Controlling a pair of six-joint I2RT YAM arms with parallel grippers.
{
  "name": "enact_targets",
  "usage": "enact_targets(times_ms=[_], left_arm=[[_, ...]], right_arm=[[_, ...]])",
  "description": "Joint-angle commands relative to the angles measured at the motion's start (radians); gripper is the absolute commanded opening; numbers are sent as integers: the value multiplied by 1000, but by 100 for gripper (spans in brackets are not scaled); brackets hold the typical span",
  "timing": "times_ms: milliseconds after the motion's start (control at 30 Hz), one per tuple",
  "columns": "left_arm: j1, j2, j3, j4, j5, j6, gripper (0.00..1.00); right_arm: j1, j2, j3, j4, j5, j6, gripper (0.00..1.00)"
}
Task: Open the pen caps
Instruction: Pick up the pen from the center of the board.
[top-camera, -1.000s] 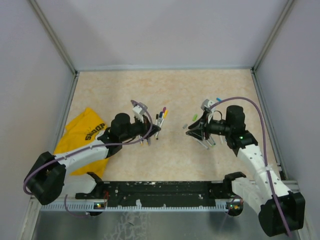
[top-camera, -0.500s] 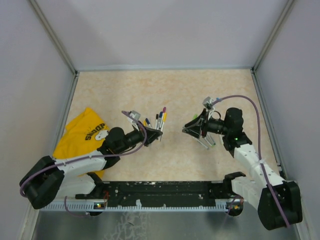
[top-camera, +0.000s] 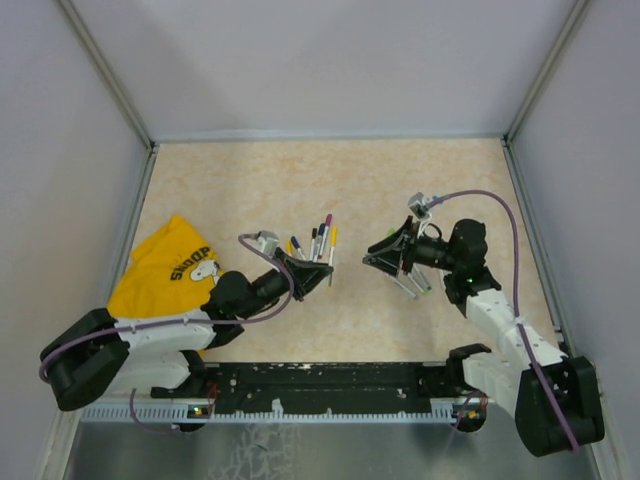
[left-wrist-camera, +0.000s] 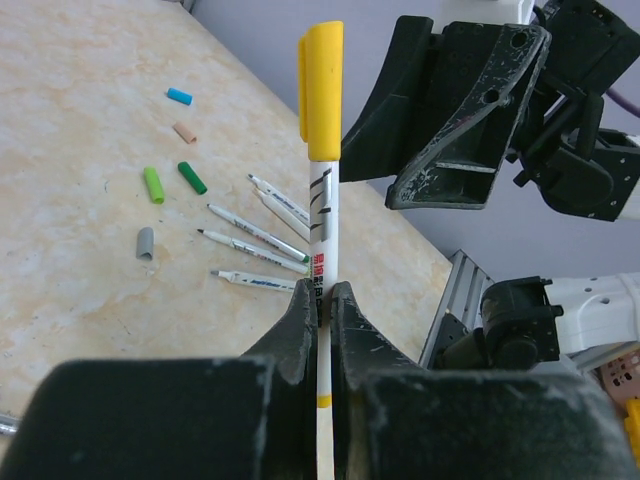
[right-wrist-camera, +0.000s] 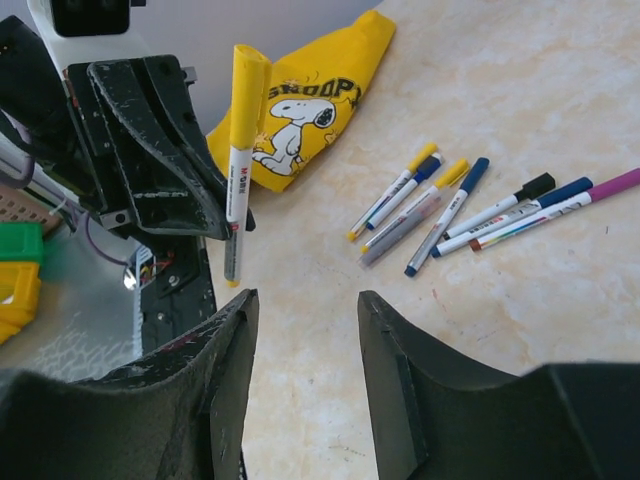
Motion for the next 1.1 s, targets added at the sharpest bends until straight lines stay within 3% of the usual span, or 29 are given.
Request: enact_targets(times_ms=[0, 467, 1067], left_arm=[[-27, 25, -28, 137, -64, -22, 0], [-109, 127, -72, 327, -152, -62, 0], [-210, 213, -77, 459, -274, -30, 0]], right_arm=[[-4, 4, -12, 125, -10, 61, 45], [36, 4, -42, 230, -5, 146, 45], [57, 3, -43, 220, -5, 132, 45]])
